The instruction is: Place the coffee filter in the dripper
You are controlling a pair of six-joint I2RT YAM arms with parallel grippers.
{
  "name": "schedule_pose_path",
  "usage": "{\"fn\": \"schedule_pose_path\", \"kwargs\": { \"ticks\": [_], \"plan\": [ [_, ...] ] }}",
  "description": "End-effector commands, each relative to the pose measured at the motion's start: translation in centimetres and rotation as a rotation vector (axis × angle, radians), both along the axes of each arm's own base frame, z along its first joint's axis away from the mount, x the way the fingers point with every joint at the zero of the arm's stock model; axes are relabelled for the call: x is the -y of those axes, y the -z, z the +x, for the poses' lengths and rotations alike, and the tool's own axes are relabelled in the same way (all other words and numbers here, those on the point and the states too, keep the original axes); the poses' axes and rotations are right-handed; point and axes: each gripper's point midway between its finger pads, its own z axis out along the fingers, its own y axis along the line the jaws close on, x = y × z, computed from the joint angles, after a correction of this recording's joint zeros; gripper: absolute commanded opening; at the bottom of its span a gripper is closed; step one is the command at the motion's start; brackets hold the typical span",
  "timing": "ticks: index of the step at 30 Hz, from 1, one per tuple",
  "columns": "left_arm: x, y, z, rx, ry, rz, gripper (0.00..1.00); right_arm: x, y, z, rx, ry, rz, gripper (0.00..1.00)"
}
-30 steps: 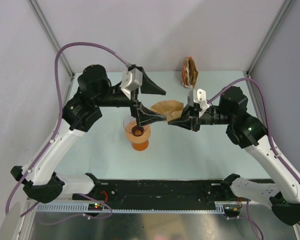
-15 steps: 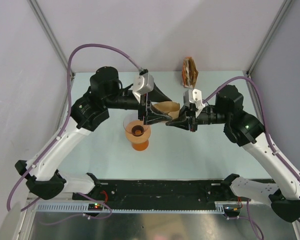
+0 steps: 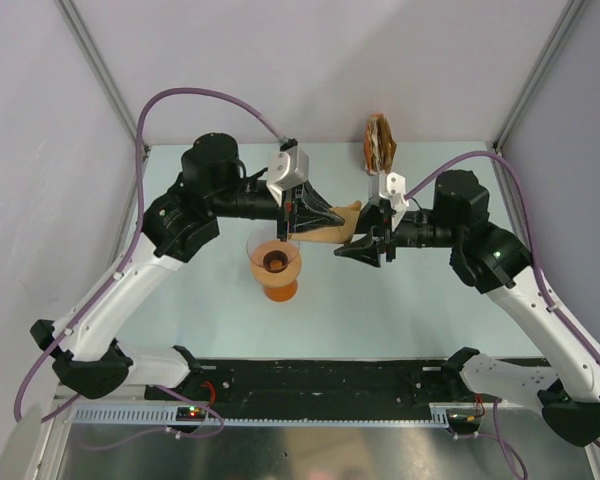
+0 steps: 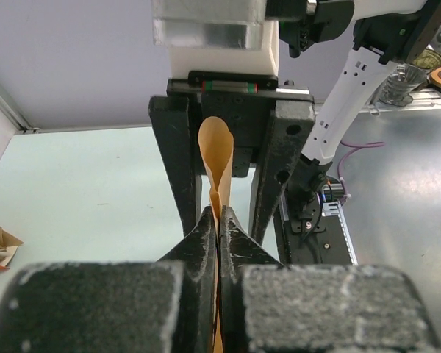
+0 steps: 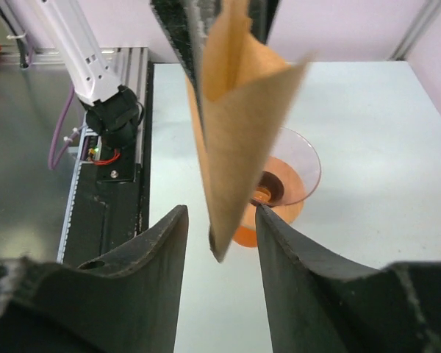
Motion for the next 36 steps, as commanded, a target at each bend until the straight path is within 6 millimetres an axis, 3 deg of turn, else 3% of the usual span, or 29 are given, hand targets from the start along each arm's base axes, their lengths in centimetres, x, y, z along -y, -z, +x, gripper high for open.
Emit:
{"fn": "schedule_pose_path", "kwargs": {
  "ticks": [1, 5, 8, 11, 12, 14, 16, 20, 22, 24, 26, 28, 29, 31, 33, 35, 36],
  "plan": [
    [-0.8, -1.5, -0.5, 0.041, -0.019, -0.036, 0.0, 1.7, -3.4, 0.0, 0.038, 0.083, 0.065, 0.46],
    [-0.8, -1.5, -0.4, 0.052, -0.026, -0.036, 0.0, 2.1, -4.2, -0.4, 0.053, 0.076, 0.09, 0.33],
    [-0.8, -1.5, -0.3, 0.058, -0.026, -0.038, 0.0, 2.0, -4.1, -0.6, 0.053, 0.05, 0.086, 0.09],
    [-0.8, -1.5, -0.2, 0.066, -0.031, -0.038, 0.0, 1.9, -4.0, -0.9, 0.055, 0.029, 0.084, 0.01],
    [-0.8, -1.5, -0.2, 0.067, -0.032, -0.037, 0.0, 2.0, -4.1, -1.0, 0.057, 0.029, 0.087, 0.06],
    [-0.9, -1.4, -0.2, 0.072, -0.032, -0.036, 0.0, 2.1, -4.5, -1.1, 0.066, 0.035, 0.098, 0.32],
    [-0.9, -1.2, -0.2, 0.075, -0.031, -0.032, 0.0, 2.2, -5.0, -1.0, 0.073, 0.049, 0.112, 0.4],
    [-0.8, -0.7, -0.3, 0.086, -0.023, -0.024, 0.0, 2.1, -6.4, -0.9, 0.086, 0.06, 0.148, 0.35],
    [-0.9, -0.5, -0.3, 0.095, -0.02, -0.022, 0.0, 2.1, -7.0, -0.7, 0.09, 0.066, 0.162, 0.25],
    [-0.9, -0.5, -0.2, 0.103, -0.023, -0.021, 0.0, 2.1, -7.2, -0.6, 0.093, 0.069, 0.165, 0.08],
    [-0.9, -0.4, -0.1, 0.111, -0.028, -0.021, 0.0, 2.1, -7.3, -0.6, 0.094, 0.069, 0.165, 0.02],
    [-1.0, -0.4, -0.1, 0.12, -0.029, -0.02, 0.0, 2.2, -7.4, -0.7, 0.099, 0.067, 0.166, 0.0],
    [-1.0, -0.3, 0.0, 0.123, -0.031, -0.019, 0.0, 2.2, -7.5, -0.7, 0.101, 0.065, 0.168, 0.07],
    [-1.0, -0.1, 0.0, 0.124, -0.03, -0.016, 0.0, 2.2, -7.8, -0.8, 0.102, 0.062, 0.173, 0.33],
    [-1.0, 0.0, 0.0, 0.128, -0.028, -0.013, 0.0, 2.1, -8.1, -0.7, 0.105, 0.065, 0.179, 0.4],
    [-1.0, 0.1, -0.1, 0.134, -0.025, -0.013, 0.0, 2.1, -8.7, -0.6, 0.111, 0.07, 0.186, 0.3],
    [-1.0, 0.1, 0.0, 0.136, -0.025, -0.012, 0.0, 2.1, -8.8, -0.5, 0.113, 0.071, 0.186, 0.17]
  ]
}}
